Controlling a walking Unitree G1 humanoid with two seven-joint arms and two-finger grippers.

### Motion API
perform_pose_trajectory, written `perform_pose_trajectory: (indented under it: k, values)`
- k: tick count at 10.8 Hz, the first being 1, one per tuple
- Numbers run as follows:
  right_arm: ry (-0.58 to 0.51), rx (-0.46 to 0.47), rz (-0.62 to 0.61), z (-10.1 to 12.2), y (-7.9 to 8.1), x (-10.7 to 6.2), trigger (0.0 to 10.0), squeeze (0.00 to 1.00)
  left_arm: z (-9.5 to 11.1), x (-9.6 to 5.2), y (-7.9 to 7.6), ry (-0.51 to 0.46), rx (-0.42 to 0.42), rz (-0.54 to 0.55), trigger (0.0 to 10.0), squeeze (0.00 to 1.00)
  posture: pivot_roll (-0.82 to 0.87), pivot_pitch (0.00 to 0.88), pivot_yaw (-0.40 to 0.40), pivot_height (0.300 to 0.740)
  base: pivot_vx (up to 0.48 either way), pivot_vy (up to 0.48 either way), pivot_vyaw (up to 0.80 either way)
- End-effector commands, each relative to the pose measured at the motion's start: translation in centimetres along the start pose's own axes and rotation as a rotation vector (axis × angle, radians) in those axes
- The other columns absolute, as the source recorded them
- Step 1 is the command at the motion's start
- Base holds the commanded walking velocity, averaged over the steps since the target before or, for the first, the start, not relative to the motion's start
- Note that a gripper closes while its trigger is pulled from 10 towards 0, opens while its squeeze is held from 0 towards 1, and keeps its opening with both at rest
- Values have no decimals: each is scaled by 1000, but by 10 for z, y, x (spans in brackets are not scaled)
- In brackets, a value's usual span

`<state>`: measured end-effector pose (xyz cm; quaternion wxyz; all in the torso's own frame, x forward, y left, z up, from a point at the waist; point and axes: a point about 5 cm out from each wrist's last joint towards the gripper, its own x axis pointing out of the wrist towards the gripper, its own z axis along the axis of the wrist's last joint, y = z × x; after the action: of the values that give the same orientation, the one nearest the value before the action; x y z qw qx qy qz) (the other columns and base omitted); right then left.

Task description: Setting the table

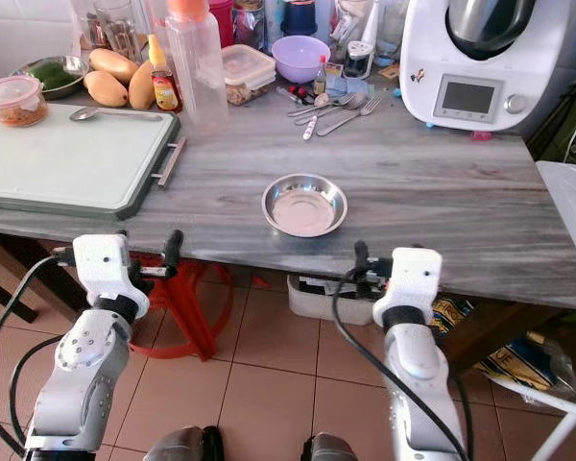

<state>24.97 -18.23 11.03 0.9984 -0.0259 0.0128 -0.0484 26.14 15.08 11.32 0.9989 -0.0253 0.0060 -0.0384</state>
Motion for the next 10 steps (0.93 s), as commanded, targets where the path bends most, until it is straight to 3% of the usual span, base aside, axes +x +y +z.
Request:
perform_pose_trajectory:
  k: [1, 3, 4, 6, 8, 10]
  values:
    - [-31, -35, 4, 8, -2, -2, 10000, 0, 4, -3, 2, -7, 21, 0, 10000, 0, -54, 162, 14, 740, 0, 0, 0]
    - [-45, -64, -1, 12, -1, -6, 10000, 0, -1, -11, 3, 3, 45, 15, 10000, 0, -45, 184, 3, 740, 0, 0, 0]
    - [-43, -102, -19, 11, -2, -8, 10000, 0, 1, -14, 3, -27, 20, 35, 10000, 0, -39, 192, -1, 740, 0, 0, 0]
    - [-71, -107, -35, 19, 1, -9, 10000, 0, 4, -17, 4, -79, 46, 75, 10000, 0, -42, 205, 0, 740, 0, 0, 0]
    - [-80, -78, -61, 21, -1, -10, 10000, 0, 4, -16, -1, -57, 22, 45, 10000, 0, -46, 208, 2, 740, 0, 0, 0]
    - [-82, -149, -46, 20, 2, -8, 10000, 0, 2, -13, -3, -36, -3, 51, 10000, 0, -44, 210, -3, 740, 0, 0, 0]
